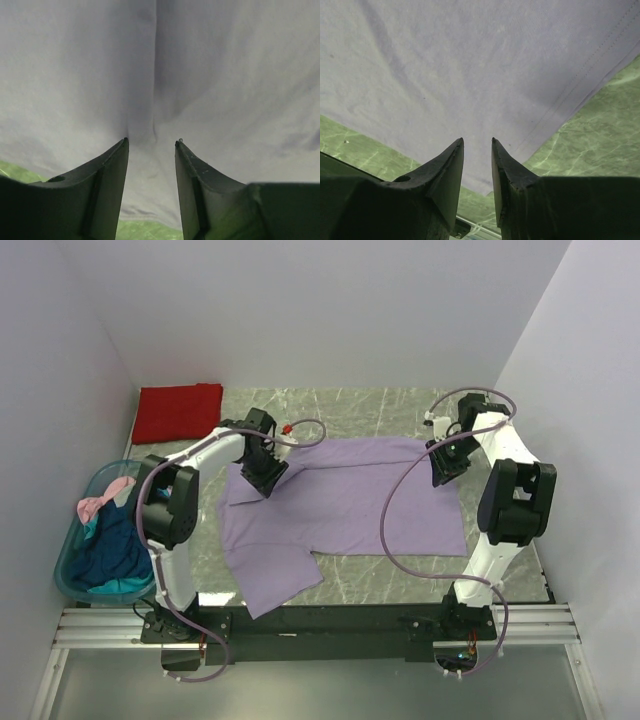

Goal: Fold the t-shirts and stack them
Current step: Fold the tshirt

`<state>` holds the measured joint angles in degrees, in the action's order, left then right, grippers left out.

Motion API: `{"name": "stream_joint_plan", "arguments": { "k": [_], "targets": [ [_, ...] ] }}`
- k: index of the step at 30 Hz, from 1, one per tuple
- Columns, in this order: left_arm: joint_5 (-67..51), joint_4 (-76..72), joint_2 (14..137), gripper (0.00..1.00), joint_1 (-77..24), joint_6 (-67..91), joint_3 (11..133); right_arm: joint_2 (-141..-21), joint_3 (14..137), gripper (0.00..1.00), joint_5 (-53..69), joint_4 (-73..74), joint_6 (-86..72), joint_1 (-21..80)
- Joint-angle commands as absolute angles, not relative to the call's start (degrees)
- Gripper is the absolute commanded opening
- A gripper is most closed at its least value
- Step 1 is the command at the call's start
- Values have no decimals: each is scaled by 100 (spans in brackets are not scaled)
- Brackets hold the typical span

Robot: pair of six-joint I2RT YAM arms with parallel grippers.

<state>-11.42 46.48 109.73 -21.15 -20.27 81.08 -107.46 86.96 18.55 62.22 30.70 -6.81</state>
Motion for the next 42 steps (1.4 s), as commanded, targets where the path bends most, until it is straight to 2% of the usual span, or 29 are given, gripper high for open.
{"name": "stream_joint_plan", "arguments": {
  "k": [1, 3, 6, 7, 10, 13, 14, 19, 23, 26, 27, 29, 33, 36, 39, 42],
  "targets": [
    [-809, 4403, 11153, 47, -2180, -2127, 8481, -10749, 8640, 36, 1934, 6240, 3015, -703],
    [-608, 4403, 11284, 46, -2206, -2180, 8516, -10758, 8622, 36, 1907, 6223, 3023, -703],
    [-501, 4456, 11425, 39, -2232, -2259, 8604, -10793, 8701, 36, 1890, 6240, 3023, -712],
    [-484, 4500, 11452, 30, -2232, -2267, 8631, -10828, 8719, 35, 1881, 6249, 3023, -712],
    [-518, 4588, 11496, 15, -2232, -2338, 8745, -10881, 8789, 35, 1872, 6267, 3015, -712],
    [-641, 4719, 11444, 1, -2232, -2417, 8850, -10907, 8789, 35, 1855, 6275, 3006, -721],
    [-703, 4755, 11435, 1, -2215, -2452, 8877, -10899, 8780, 35, 1837, 6267, 3023, -712],
    [-1467, 5387, 11671, 1, -1952, -2593, 9657, -10968, 8754, 35, 1854, 6267, 3023, -721],
    [-1793, 5703, 12434, 2, -1522, -2742, 10501, -10995, 8780, 35, 1881, 6293, 3015, -712],
    [-1933, 5827, 12935, 12, -1197, -2760, 11248, -11004, 8780, 35, 1872, 6319, 3023, -721],
    [-1942, 5792, 13024, 18, -1100, -2734, 11502, -10995, 8772, 35, 1863, 6311, 3023, -721],
    [-1794, 5555, 13157, 26, -863, -2646, 11627, -10995, 8780, 35, 1846, 6310, 3023, -721],
    [-1644, 5142, 12868, 39, -554, -2540, 11279, -10978, 8815, 35, 1863, 6311, 3015, -721],
    [-1906, 4756, 12210, 43, -475, -2479, 10611, -11004, 8815, 35, 1890, 6319, 2997, -721],
    [-2109, 4194, 11340, 43, -545, -2391, 9784, -11039, 8824, 35, 1925, 6302, 2971, -721],
    [-2425, 4384, 10978, 42, -729, -2259, 9563, -11056, 8842, 35, 1977, 6311, 2936, -712]
  ]
}}
